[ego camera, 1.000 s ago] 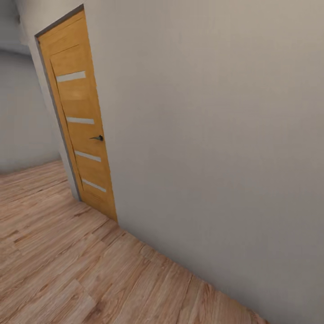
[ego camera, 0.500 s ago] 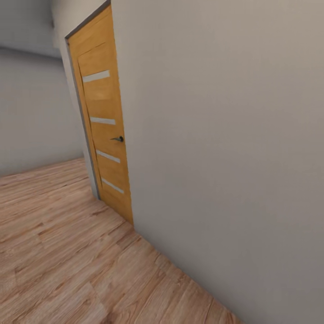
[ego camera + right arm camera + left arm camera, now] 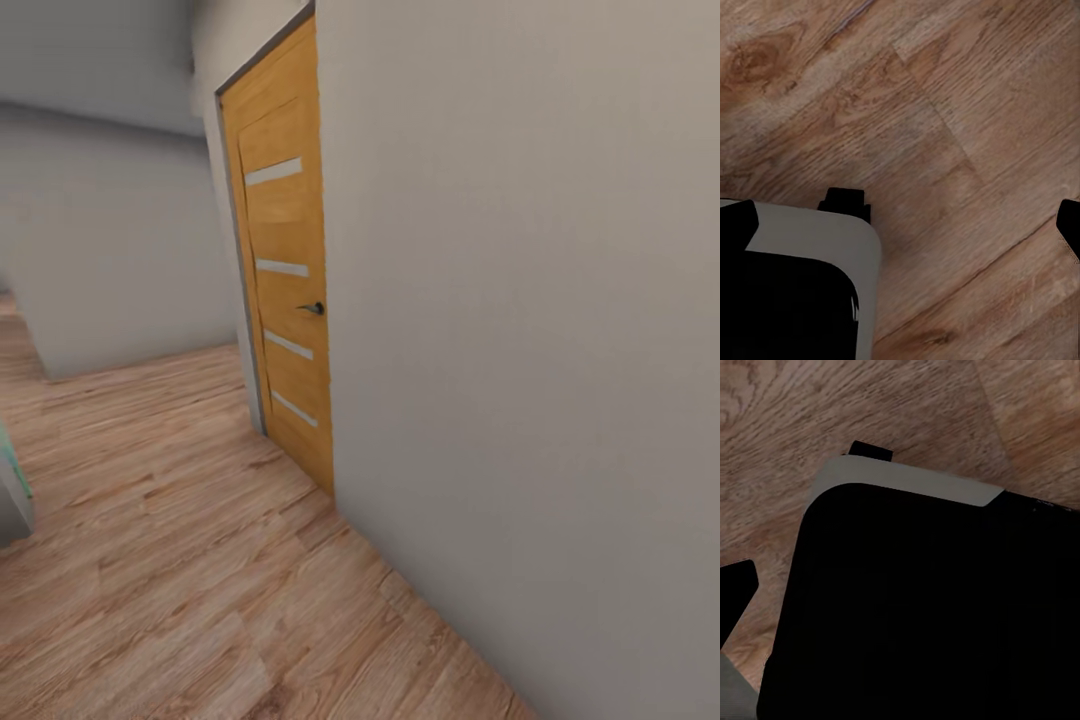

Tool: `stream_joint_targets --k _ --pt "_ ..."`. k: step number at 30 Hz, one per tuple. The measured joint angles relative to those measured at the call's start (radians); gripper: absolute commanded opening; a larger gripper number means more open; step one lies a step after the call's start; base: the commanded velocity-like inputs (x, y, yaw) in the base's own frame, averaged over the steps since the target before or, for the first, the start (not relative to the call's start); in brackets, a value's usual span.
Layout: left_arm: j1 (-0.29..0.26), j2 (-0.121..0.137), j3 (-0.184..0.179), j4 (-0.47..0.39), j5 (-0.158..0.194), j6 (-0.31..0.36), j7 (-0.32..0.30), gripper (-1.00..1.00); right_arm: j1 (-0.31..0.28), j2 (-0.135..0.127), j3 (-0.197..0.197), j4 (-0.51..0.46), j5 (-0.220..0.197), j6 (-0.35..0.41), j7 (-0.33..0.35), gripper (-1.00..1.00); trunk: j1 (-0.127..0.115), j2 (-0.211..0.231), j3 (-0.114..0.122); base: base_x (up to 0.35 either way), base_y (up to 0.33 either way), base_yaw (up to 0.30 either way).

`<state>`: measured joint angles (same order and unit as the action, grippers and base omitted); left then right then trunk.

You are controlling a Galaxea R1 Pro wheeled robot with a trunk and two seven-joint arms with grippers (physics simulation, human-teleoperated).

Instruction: Move the two storage containers from the living room to the garage. In the garage, place one container on the floor and stack the other container on top of it (either order is fine).

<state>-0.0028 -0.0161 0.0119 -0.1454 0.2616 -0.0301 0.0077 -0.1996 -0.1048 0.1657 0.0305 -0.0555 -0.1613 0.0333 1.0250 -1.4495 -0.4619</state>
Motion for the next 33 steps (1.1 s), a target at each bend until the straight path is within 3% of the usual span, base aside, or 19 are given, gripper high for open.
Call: stream_joint_targets --k 9,23,33 --pt "0.000 -0.002 0.000 0.001 0.016 0.000 -0.001 1.00 0.000 -0.004 0.004 0.000 0.000 -0.004 0.000 1.00 0.000 0.000 0.000 0.000 0.000 0.300" --pt "0.000 0.001 -0.001 0.003 0.017 -0.001 -0.001 1.00 0.000 0.002 0.005 0.000 -0.001 -0.005 -0.001 1.00 0.000 0.000 0.000 0.000 0.000 0.300" --pt "0.000 0.000 -0.002 0.003 0.016 -0.001 -0.001 1.00 0.000 -0.009 0.004 0.000 -0.003 -0.006 -0.001 1.00 0.000 0.000 0.000 0.000 0.000 0.300"
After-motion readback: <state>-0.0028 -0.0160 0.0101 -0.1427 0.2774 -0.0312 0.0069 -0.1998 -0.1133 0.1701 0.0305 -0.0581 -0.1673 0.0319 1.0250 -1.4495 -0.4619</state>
